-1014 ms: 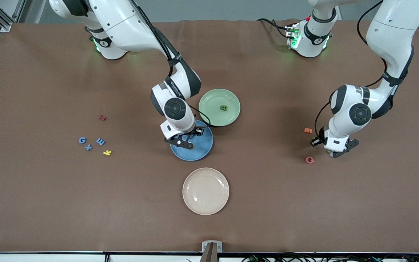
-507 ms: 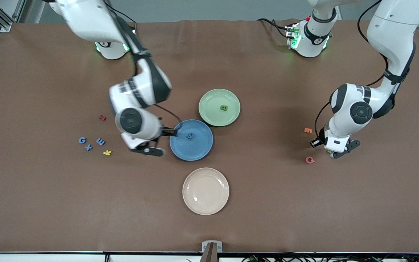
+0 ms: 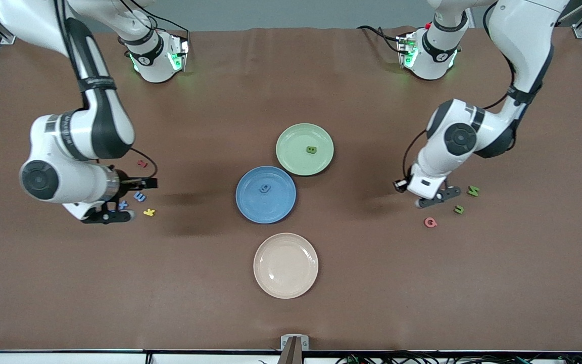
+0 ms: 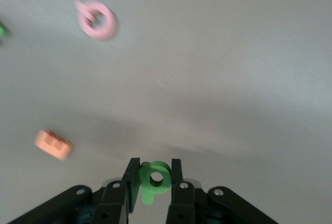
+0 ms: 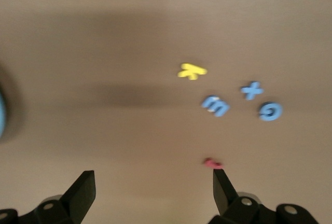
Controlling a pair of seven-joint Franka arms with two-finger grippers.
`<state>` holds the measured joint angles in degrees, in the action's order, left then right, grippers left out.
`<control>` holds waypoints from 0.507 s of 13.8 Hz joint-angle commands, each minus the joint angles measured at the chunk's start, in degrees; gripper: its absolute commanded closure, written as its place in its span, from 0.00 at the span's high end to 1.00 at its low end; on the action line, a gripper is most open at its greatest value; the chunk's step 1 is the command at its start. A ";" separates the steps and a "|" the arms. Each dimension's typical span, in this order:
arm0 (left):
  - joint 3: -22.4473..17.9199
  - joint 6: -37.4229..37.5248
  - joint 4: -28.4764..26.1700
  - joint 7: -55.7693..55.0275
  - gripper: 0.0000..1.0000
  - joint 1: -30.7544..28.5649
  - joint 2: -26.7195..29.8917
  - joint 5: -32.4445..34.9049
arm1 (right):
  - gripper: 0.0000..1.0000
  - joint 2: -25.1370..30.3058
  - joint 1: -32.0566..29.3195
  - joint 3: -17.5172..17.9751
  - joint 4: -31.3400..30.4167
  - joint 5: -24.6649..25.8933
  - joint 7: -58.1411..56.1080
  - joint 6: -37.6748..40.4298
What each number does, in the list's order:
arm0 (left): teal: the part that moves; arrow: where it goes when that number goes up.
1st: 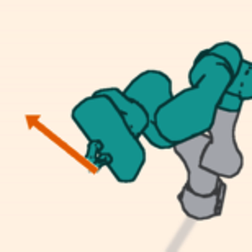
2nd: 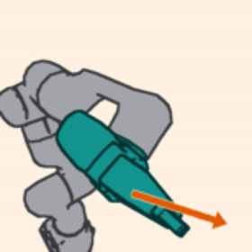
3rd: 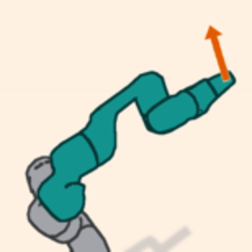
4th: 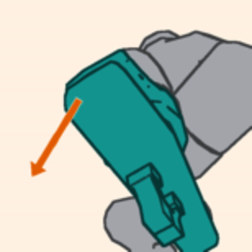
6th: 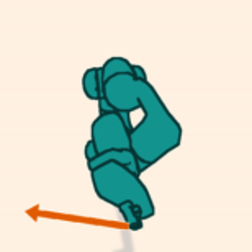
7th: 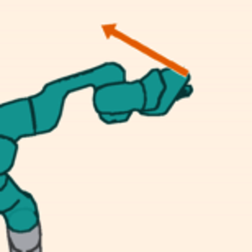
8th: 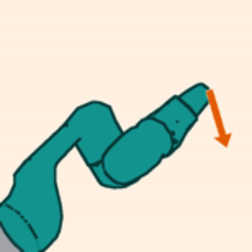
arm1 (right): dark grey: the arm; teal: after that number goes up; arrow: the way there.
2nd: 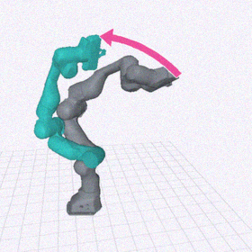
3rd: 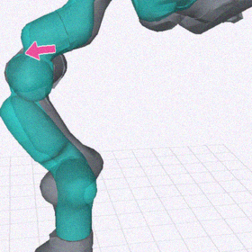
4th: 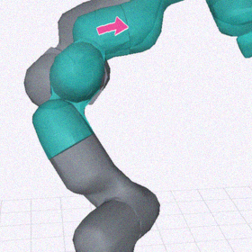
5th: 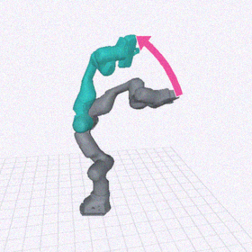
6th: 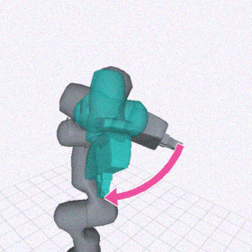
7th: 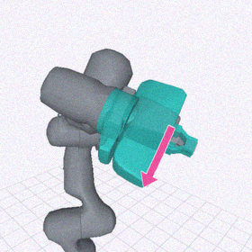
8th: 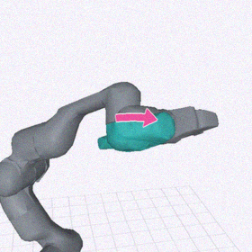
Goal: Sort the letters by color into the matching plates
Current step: 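Place the green p on the green plate while the right gripper reaches letters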
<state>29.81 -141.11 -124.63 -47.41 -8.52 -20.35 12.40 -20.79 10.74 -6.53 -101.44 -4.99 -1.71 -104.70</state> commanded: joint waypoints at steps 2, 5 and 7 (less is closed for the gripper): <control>2.53 0.75 -0.44 -9.07 0.00 6.55 0.31 1.04 | 1.00 4.79 -6.16 1.25 -11.99 3.66 -10.13 -12.49; 2.53 -0.13 0.87 -19.27 0.00 13.51 -1.79 1.04 | 1.00 4.98 -10.46 1.25 -20.27 3.67 -18.04 -24.99; 2.53 -0.22 2.36 -23.85 0.00 16.94 -3.20 1.04 | 1.00 4.62 -12.05 1.25 -21.52 3.67 -21.04 -28.88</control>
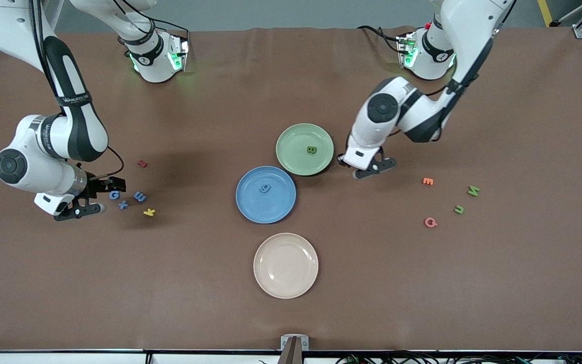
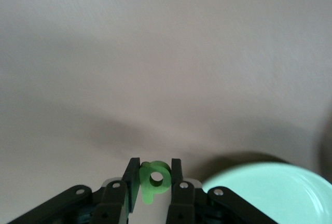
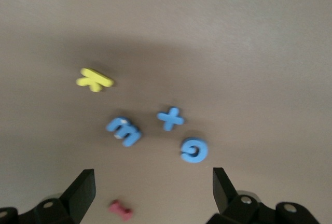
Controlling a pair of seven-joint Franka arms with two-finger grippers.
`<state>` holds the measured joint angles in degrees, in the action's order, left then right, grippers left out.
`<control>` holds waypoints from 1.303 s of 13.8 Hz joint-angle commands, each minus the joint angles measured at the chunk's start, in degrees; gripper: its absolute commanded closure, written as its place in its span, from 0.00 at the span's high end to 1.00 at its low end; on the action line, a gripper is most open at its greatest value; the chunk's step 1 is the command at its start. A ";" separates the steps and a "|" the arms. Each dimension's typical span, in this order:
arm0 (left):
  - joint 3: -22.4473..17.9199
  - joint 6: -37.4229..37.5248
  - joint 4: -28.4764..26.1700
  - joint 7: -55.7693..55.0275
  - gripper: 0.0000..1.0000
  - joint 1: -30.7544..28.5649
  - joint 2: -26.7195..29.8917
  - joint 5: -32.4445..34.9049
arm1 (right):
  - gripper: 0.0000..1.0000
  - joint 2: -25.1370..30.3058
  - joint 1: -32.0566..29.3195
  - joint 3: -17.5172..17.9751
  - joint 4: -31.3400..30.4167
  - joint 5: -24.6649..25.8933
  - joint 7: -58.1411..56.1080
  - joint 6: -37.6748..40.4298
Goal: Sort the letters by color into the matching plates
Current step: 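Place the green p on the green plate while the right gripper reaches letters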
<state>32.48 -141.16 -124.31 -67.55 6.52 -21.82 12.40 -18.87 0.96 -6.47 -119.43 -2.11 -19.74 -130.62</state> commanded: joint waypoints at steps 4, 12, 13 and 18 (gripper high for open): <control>-0.31 -1.74 4.78 -11.70 0.01 8.23 -5.33 1.04 | 0.94 -0.19 -4.20 1.20 -3.26 2.81 -3.91 -6.47; -1.37 -3.17 8.12 -20.51 1.00 10.46 -7.21 2.98 | 0.65 -5.30 -4.83 1.29 -3.09 2.81 -4.96 -8.68; -1.37 -2.03 8.04 -19.99 1.00 7.84 -4.84 3.33 | 0.63 -5.39 -4.82 1.29 -3.09 2.81 -4.96 -8.68; -1.11 4.65 7.86 -5.70 1.00 -3.42 2.12 4.30 | 0.57 -7.32 -4.91 1.29 -3.09 2.81 -4.96 -10.43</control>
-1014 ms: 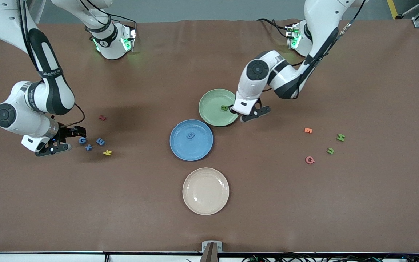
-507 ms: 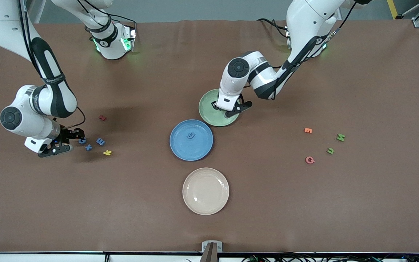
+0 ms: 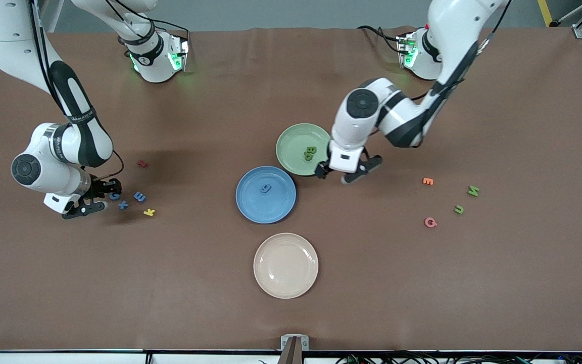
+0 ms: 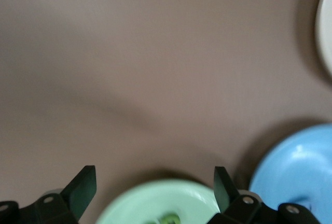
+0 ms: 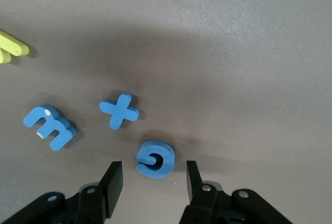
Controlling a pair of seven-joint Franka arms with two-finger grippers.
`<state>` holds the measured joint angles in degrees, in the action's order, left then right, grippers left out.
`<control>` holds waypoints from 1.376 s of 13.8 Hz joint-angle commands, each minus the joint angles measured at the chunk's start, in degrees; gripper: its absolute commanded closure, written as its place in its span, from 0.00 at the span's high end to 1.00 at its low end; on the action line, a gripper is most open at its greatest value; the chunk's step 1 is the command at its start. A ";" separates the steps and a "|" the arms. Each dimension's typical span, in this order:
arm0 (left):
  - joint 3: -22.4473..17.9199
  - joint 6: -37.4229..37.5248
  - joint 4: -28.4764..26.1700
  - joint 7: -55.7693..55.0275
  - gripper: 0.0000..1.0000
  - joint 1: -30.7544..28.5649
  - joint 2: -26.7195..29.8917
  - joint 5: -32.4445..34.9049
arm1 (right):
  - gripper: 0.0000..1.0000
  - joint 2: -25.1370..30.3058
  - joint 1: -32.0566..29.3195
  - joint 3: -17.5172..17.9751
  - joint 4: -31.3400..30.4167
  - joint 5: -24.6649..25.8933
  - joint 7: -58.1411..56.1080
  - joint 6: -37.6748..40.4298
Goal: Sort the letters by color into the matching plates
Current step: 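Place the green p on the green plate while the right gripper reaches letters, then grasp the blue c with the right gripper while the left gripper reaches green u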
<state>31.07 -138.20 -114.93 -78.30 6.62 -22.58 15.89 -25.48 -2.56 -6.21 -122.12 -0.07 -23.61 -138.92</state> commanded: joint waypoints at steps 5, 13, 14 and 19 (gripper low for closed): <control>0.22 1.88 -2.75 26.04 0.99 -16.08 3.77 0.89 | 0.55 -1.59 -1.57 1.02 -0.40 0.77 -1.09 -3.29; 0.31 -3.56 -5.31 69.10 0.97 -35.34 0.26 2.04 | 0.22 -1.77 -1.39 1.02 -0.40 0.77 -1.18 -2.76; 0.22 -4.88 -5.31 74.20 0.97 -37.10 -0.79 2.04 | 0.20 -1.68 -1.30 1.02 -0.31 0.77 -1.09 -2.50; 0.13 -8.58 -4.43 83.04 0.90 -41.16 -6.07 14.58 | 0.17 2.00 1.68 1.28 4.60 0.77 0.66 8.98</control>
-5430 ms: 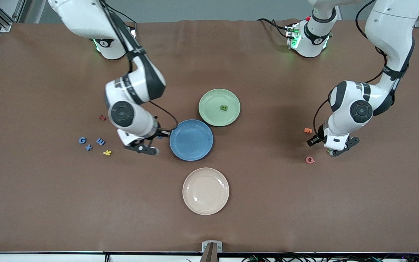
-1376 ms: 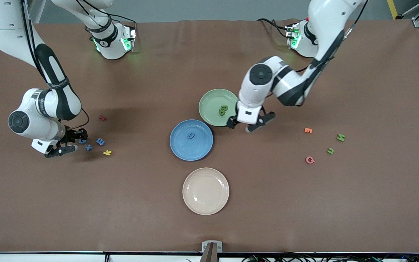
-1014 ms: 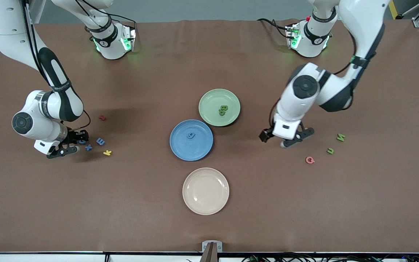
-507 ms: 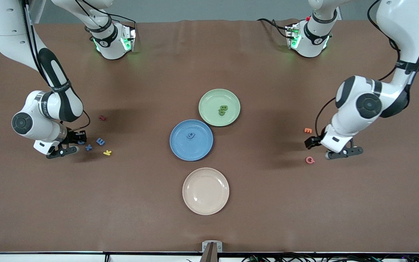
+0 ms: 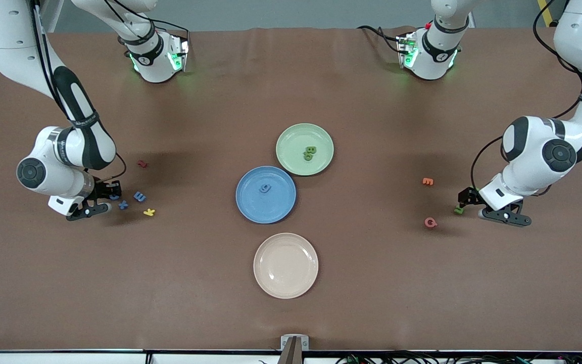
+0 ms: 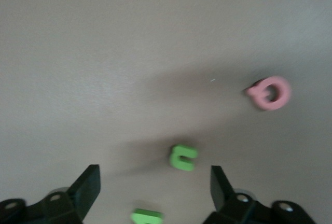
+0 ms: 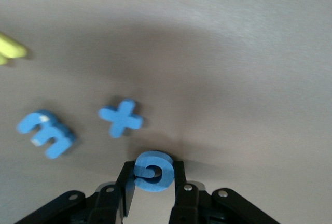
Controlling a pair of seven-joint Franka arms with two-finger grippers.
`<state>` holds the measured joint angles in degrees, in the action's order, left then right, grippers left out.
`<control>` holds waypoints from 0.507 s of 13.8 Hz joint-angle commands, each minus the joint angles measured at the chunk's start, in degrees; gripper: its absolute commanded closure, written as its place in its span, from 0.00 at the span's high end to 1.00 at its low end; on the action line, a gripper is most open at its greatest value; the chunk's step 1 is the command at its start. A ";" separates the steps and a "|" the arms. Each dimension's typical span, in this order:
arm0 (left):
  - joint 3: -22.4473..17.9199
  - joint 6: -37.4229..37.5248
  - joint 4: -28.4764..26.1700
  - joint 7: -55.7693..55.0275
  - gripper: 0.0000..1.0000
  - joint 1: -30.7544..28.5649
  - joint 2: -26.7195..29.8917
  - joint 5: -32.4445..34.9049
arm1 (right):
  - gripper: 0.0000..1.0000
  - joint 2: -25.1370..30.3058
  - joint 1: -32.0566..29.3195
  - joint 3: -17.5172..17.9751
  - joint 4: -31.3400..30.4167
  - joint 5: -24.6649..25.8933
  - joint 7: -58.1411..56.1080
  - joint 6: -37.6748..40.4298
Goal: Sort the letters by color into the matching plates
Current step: 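Grasp the blue c with the right gripper while the left gripper reaches green u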
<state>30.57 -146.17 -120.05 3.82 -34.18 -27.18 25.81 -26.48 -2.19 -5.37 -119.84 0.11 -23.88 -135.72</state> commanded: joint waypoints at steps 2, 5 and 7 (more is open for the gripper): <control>0.72 -0.69 0.87 1.01 0.88 -1.32 -2.96 5.04 | 0.16 4.06 4.02 0.45 5.65 0.59 5.13 11.59; 0.72 -2.36 0.79 1.19 0.88 -1.50 -5.24 5.04 | 0.16 4.15 8.85 0.54 11.54 0.50 13.38 20.47; 0.72 -2.63 0.79 1.19 0.85 -1.24 -5.95 5.04 | 0.16 4.06 13.50 0.63 14.27 0.24 22.33 23.12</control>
<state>30.59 -147.84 -119.83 4.36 -34.72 -31.86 29.71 -22.17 7.24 -4.58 -108.24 0.07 -9.26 -115.33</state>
